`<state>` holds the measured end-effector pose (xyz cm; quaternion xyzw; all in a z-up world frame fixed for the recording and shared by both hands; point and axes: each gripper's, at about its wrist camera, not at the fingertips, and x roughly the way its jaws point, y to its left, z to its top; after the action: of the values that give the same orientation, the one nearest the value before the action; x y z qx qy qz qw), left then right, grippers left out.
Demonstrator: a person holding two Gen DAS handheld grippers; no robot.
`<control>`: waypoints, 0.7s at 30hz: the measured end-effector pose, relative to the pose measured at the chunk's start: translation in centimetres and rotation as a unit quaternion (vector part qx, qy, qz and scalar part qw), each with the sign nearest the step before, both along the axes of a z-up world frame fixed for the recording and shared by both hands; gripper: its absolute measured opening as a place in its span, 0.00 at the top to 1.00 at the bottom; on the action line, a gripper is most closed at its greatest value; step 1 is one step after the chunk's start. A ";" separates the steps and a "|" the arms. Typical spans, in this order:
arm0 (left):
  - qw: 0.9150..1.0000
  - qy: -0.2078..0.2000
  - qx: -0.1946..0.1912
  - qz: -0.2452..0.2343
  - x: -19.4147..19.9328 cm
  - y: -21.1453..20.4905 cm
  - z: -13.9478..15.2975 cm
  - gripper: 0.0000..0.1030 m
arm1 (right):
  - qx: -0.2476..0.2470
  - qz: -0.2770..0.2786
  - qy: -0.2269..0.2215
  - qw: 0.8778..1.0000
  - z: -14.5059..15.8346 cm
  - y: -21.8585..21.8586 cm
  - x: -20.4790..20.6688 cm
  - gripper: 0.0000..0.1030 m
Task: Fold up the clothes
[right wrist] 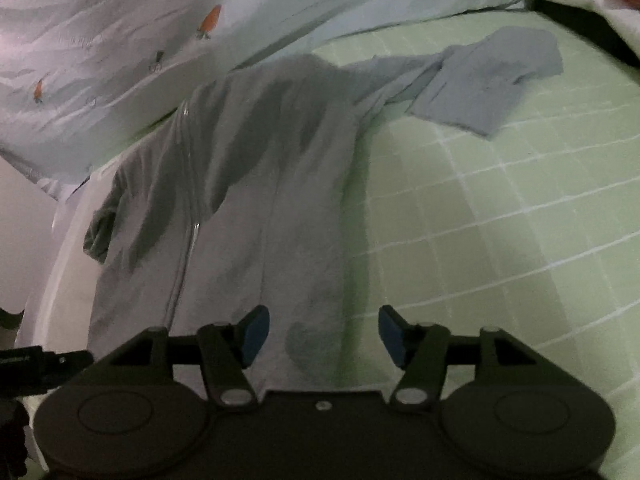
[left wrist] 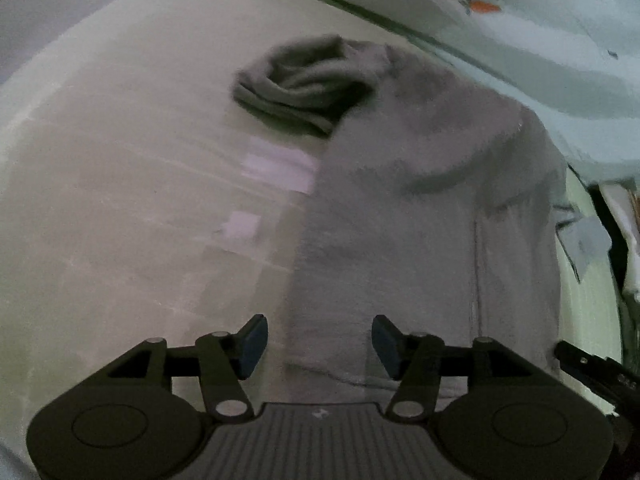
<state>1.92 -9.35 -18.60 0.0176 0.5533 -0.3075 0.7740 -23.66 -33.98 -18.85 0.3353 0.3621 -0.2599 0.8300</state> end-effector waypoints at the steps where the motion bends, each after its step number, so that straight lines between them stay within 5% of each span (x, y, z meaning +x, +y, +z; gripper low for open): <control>1: 1.000 -0.006 0.004 -0.008 -0.2 -0.4 -0.1 0.50 | 0.003 0.006 0.008 1.000 -0.3 0.2 0.4 0.57; 2: 1.000 -0.011 0.008 -0.017 -0.3 -0.9 -0.2 0.74 | 0.001 0.014 0.013 1.000 -0.4 0.5 0.6 0.66; 4: 0.999 -0.026 0.023 -0.027 -0.5 -1.6 -0.1 0.89 | -0.012 0.029 0.018 0.999 -0.4 1.1 1.0 0.88; 5: 0.999 -0.028 0.018 -0.027 -0.3 -1.6 0.3 0.94 | -0.019 0.035 0.016 0.999 0.0 1.3 1.1 0.90; 8: 0.999 -0.042 -0.011 -0.021 0.3 -1.3 2.3 0.95 | -0.039 0.041 -0.002 0.998 1.8 1.1 1.6 0.91; 14: 0.989 -0.135 -0.064 -0.009 1.9 -3.0 8.2 0.92 | -0.090 0.026 -0.075 0.993 7.4 -1.1 4.3 0.91; 17: 0.990 -0.140 -0.023 -0.022 3.1 -4.8 6.8 0.86 | -0.078 0.008 -0.066 0.995 6.4 -2.7 6.3 0.87; 19: 0.991 -0.127 0.018 -0.030 3.2 -5.1 4.9 0.86 | -0.068 0.000 -0.057 0.996 5.4 -3.1 6.7 0.75; 21: 0.993 -0.109 0.022 -0.030 2.8 -3.8 3.6 0.83 | -0.058 -0.005 -0.046 0.997 4.2 -2.5 5.8 0.71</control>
<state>4.73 -13.16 -14.99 0.0850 0.4716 -0.3142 0.8195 -17.84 -36.51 -14.61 0.3001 0.3064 -0.2690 0.8624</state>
